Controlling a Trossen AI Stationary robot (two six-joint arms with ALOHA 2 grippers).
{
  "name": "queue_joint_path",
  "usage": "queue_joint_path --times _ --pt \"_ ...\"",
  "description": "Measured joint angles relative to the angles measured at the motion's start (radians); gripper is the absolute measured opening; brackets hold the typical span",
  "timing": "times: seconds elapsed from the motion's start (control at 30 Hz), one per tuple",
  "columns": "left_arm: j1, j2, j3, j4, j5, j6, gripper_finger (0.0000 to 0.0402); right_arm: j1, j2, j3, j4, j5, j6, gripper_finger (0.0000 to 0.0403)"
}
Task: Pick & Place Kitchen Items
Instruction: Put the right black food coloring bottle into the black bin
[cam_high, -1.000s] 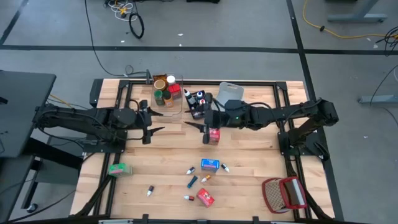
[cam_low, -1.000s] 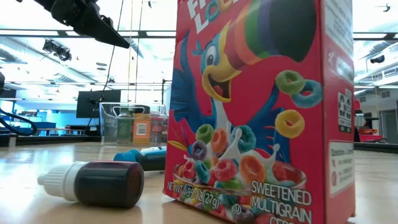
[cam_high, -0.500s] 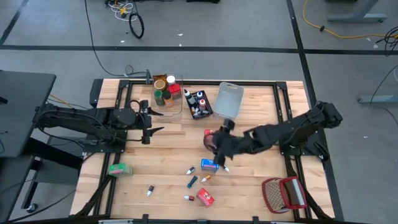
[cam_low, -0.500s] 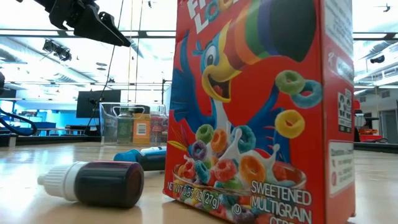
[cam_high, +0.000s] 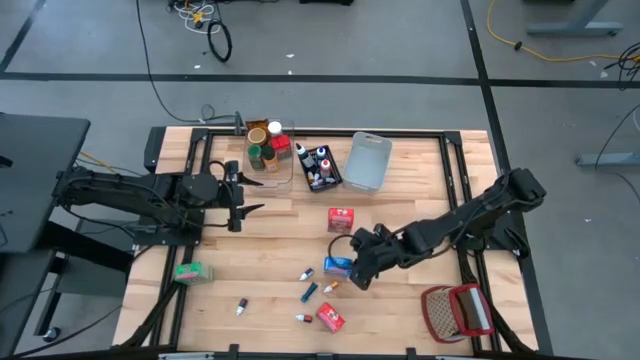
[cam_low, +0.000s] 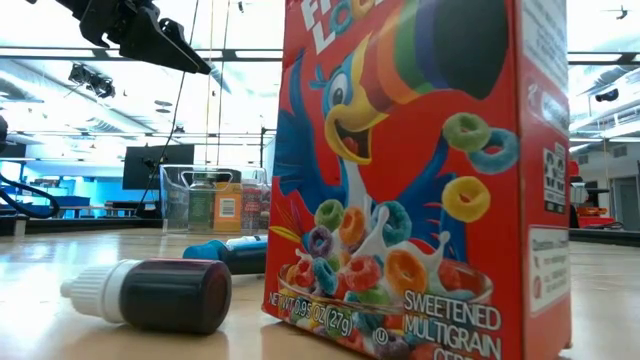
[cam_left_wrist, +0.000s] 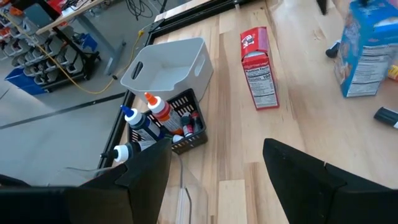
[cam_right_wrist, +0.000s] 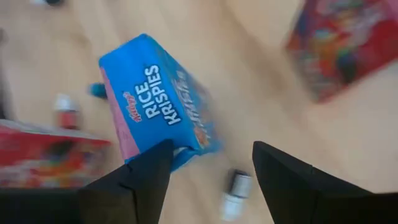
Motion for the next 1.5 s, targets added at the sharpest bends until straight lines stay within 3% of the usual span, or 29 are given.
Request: queue_joint_path --times 0.23,0.57,0.7,0.83,1.03,1.3,1.5 --pt "0.0 0.0 0.0 0.0 0.0 0.0 0.0263 0.008 -0.004 -0.078 0.058 -0.023 0.062 0.0235" --pt "0.0 0.0 0.0 0.0 0.0 0.0 0.0263 0.004 -0.126 -0.077 0.198 0.19 -0.193 0.0235" --pt "0.0 0.0 0.0 0.0 0.0 0.0 0.0263 0.015 -0.154 -0.078 0.15 0.175 -0.183 0.0235" --pt "0.0 0.0 0.0 0.001 0.0 0.0 0.0263 0.032 -0.137 -0.078 0.006 0.107 -0.057 0.0235" --pt "0.0 0.0 0.0 0.002 0.0 0.0 0.0263 0.061 -0.135 -0.094 -0.113 0.148 0.025 0.0235" --pt "0.0 0.0 0.0 0.004 0.0 0.0 0.0263 0.061 -0.136 -0.3 0.252 0.065 0.016 0.0235" --pt "0.0 0.0 0.0 0.004 0.0 0.0 0.0263 0.061 -0.136 -0.437 0.429 0.002 0.016 0.0235"
